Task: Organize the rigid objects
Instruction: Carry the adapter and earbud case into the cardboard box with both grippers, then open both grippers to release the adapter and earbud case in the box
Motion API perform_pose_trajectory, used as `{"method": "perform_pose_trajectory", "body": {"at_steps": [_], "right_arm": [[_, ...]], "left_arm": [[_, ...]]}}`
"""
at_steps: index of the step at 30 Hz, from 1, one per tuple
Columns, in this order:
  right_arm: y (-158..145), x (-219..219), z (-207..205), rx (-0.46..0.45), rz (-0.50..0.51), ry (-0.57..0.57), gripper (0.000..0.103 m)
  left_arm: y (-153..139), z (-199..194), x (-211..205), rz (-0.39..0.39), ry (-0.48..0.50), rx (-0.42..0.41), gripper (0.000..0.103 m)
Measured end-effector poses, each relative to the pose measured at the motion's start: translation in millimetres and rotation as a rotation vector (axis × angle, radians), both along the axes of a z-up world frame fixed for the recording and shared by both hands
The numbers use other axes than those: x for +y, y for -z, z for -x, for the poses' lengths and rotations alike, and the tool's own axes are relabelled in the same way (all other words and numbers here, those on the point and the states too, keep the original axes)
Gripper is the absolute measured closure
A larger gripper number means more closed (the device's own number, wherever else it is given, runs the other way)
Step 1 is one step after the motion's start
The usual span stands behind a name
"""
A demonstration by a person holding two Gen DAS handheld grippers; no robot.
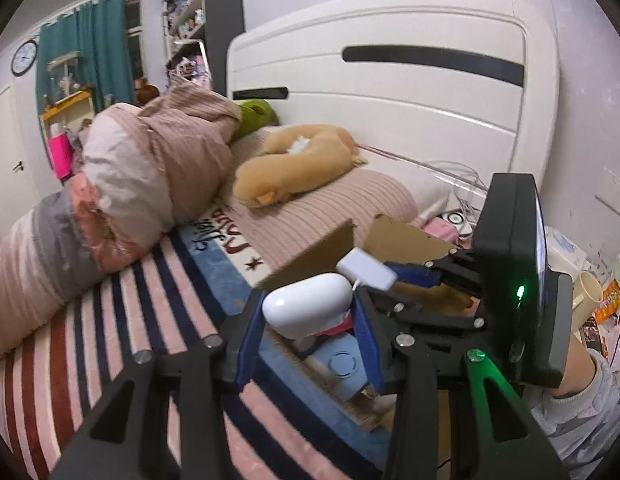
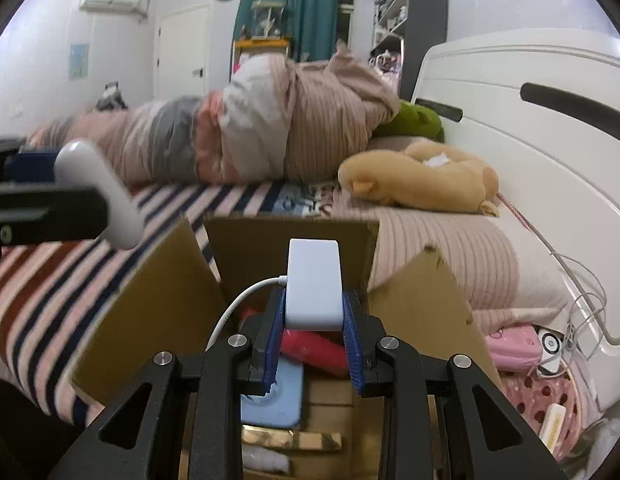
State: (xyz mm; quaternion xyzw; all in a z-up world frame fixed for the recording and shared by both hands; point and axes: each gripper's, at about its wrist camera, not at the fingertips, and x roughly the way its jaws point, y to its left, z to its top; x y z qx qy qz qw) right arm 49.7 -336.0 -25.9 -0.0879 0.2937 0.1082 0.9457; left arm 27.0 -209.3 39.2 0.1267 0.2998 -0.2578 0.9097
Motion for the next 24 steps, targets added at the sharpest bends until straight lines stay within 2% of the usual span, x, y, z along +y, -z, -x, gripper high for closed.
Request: {"method": "perform_pose_trajectory", "body": {"at_steps": [4,7,13,19,24], "right_arm": [[11.6,-5.4,-1.4,0.043,0.034,-0.019,0.078],[16.9,-10.2,1.3,0.043,0.054,-0.019,0.075],[16.1,-23.7,4.5,0.040,0.024,-0.014,0.072],[15.3,-30.8,8.1,0.039,0.036,-0.011,0.068],[16.7,-35.2,11.5,0.046,0.046,0.002,0.066]], "left_arm": [[10.2,-7.6,-14.9,-0.018,0.023,0.028,0.063],[16.6,-13.2,-21.1,-0.025,0.032,0.042,0.063],[29.8,-22.2,-28.8,-0.051,0.058,0.083,0.063],[49.4,-35.8,-49.1,-0.085,0.114,0.169,0.063],[70.0,-47.0,-62.4,-0.144,0.117,0.207,0.063]]}}
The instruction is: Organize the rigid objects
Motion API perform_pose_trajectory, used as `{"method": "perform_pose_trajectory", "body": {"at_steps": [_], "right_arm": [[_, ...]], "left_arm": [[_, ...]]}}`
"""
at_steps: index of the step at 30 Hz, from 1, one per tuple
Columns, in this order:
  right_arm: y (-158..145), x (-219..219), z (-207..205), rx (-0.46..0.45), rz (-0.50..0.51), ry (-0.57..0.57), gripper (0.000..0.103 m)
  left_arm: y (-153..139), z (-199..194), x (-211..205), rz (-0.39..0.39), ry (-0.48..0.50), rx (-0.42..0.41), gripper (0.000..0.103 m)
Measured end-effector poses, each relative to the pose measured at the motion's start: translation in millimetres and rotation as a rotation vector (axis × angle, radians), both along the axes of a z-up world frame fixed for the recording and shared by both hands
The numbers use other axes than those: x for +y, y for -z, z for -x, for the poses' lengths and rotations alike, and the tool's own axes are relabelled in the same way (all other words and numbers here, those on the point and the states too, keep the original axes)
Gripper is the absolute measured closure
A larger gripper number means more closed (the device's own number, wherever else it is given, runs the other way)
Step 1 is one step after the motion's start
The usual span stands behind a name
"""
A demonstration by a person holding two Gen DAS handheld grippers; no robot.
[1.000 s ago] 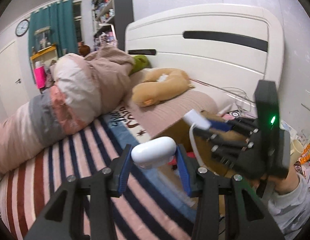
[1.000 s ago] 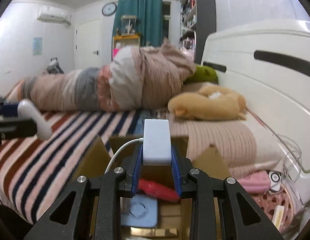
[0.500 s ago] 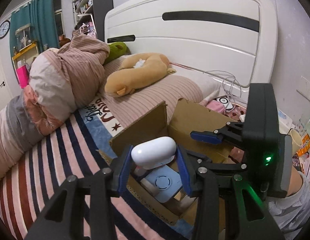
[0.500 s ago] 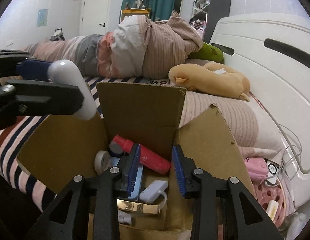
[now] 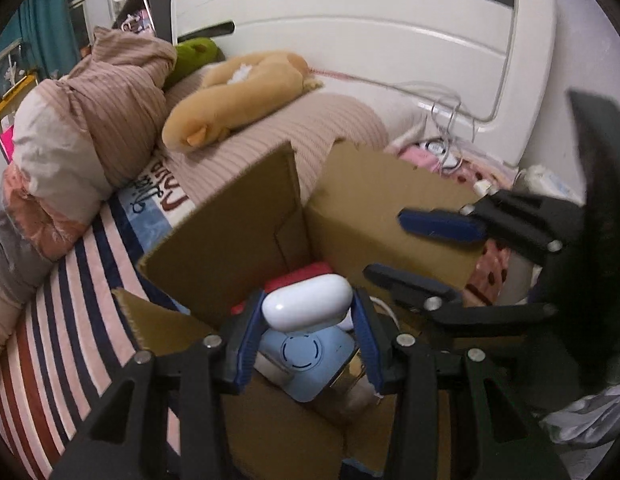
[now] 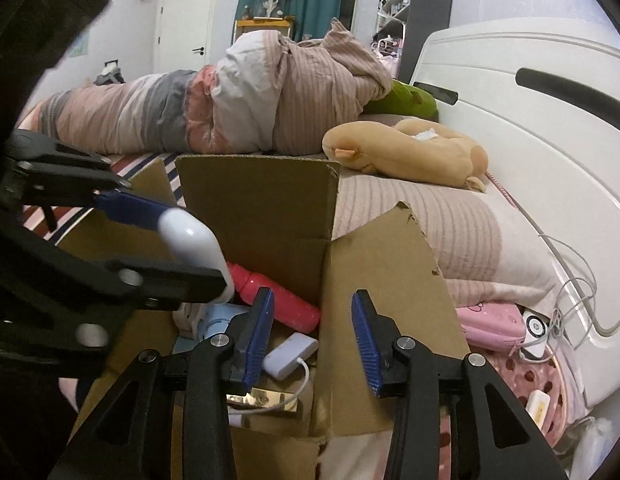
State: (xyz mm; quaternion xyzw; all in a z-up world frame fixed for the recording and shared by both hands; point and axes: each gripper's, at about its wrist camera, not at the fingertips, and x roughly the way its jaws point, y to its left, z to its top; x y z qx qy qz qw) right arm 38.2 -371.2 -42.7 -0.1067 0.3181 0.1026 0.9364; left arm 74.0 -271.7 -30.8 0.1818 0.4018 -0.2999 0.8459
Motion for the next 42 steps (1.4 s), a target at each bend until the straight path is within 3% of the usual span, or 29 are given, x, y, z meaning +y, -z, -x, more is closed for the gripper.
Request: {"method": "perform_pose_trajectory", "body": {"at_steps": [2,10,15,17,20,24,26,32,42], "right_arm": [[0.1,-2.0,1.1,-0.002,0.000,0.005,0.065],[-1.4,-0.9,3.0,-0.004,0.010,0.001,0.063],[-7.5,2.9,8.8,-0.023,-0.019,-0.037,0.054],[-11.5,5.8,10.2,-0.033,-0.033,-0.063,0.052],[-21.0,10.4,14.1,-0.054,-0.078,-0.137,0.041],[-35.0,17.2,21.0,-0.109,-0.113,-0.216,0.018],[-40.9,18.5,24.1,-0.139,-0.139,-0.240,0.012],[-47.9,16.0,28.9,-0.186,-0.266,-0.299,0.009],[-45.3,23.8,31.7,-0.194,-0.291,-0.327,0.009]], "left_arm": [[1.2,1.4,-1.5,-0.020,-0.002,-0.027,0.063],[-5.5,-2.3,11.8,0.020,-0.039,-0.026,0.060],[-20.1,7.8,35.3,0.076,-0.094,-0.082,0.048],[-29.0,14.9,47.0,0.109,-0.130,-0.110,0.038],[-46.0,30.7,71.3,0.159,-0.219,-0.184,0.023],[-60.9,53.3,102.5,0.199,-0.342,-0.276,0.011],[-63.6,62.2,116.3,0.212,-0.407,-0.303,0.004],[-58.0,80.6,151.7,0.235,-0.561,-0.339,0.003],[-44.5,84.6,169.2,0.240,-0.620,-0.324,0.003]]}}
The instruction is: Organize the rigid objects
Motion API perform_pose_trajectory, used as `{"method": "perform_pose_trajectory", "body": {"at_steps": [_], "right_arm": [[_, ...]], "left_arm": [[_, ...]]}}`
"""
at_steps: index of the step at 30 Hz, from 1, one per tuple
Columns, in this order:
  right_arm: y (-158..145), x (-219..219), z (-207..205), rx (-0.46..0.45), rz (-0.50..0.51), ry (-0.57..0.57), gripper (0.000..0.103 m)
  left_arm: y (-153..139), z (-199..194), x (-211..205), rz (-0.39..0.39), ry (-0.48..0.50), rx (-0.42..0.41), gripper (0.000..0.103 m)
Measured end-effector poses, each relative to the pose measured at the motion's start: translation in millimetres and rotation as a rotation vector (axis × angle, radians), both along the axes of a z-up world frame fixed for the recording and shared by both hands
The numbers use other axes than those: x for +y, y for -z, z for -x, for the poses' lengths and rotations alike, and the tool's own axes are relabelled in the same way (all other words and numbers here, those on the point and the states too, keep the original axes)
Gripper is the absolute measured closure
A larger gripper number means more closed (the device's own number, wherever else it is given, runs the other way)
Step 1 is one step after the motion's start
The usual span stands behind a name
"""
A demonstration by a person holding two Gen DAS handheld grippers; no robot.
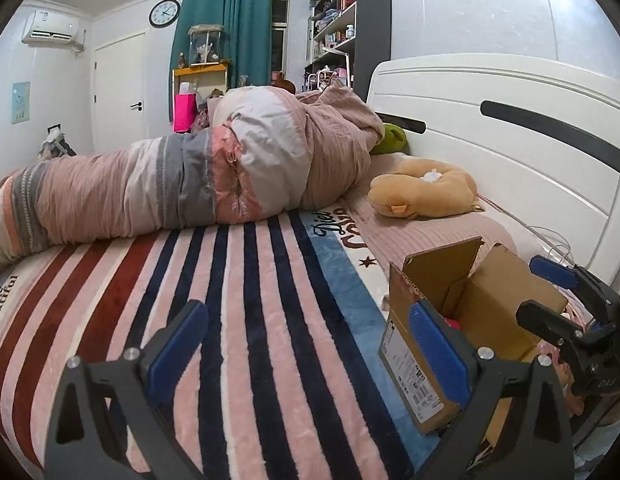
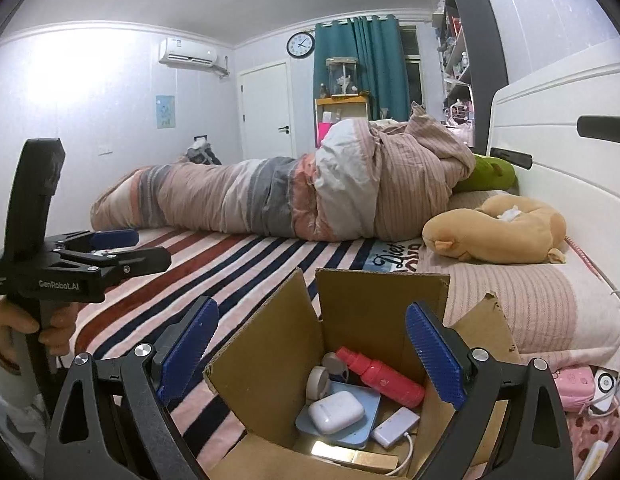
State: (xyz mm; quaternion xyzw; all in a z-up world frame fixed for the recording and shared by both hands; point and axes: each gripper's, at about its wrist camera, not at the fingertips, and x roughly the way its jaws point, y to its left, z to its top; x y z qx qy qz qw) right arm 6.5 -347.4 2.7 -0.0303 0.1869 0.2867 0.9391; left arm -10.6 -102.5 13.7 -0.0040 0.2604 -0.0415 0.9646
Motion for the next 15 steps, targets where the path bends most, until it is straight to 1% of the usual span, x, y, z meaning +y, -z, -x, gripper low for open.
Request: {"method": "perform_pose_trajectory", "body": {"at_steps": [15], "right_arm": [[-0.7,-1.9,1.5,-0.002,-0.014,0.001,0.009]], "left_arm": [[-8.2,6.1,-1.8,0.000,-0.012,-0.029,0.003]]}}
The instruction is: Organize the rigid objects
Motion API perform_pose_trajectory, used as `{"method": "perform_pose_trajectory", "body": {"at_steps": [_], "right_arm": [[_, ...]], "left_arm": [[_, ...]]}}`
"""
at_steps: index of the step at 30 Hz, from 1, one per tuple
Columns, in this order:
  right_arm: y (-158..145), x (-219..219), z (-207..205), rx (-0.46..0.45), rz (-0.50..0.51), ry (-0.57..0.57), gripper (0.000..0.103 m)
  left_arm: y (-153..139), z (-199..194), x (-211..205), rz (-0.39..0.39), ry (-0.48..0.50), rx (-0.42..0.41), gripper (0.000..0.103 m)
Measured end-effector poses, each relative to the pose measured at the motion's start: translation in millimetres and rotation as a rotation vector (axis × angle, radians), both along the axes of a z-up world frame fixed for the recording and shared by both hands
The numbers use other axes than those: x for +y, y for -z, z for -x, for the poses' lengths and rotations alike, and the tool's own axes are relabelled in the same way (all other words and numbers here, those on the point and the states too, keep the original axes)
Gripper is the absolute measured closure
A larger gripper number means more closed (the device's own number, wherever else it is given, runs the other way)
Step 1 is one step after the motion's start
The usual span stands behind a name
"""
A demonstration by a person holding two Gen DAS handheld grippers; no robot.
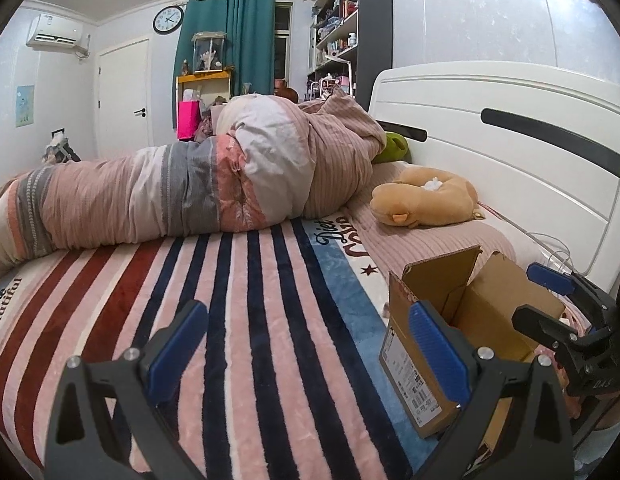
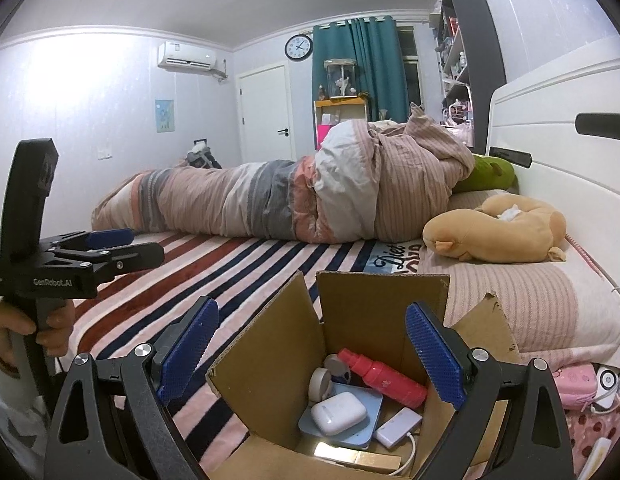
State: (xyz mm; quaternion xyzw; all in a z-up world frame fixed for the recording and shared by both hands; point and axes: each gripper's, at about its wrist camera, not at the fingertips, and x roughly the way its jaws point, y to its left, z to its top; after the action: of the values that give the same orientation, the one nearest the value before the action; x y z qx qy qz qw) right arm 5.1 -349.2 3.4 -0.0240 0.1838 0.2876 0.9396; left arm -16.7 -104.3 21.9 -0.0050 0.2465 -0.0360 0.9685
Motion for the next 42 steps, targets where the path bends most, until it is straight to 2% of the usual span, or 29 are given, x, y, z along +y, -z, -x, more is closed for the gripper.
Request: {"method": "perform_pose_trajectory", "body": {"at_steps": [42], "right_arm": [[0.3,2.2,0.0,0.002,-0.011,-0.012,0.009]], "left_arm": [[0.7,5.3,5.0,-0.015,-0.051,-0.016,0.003]]}}
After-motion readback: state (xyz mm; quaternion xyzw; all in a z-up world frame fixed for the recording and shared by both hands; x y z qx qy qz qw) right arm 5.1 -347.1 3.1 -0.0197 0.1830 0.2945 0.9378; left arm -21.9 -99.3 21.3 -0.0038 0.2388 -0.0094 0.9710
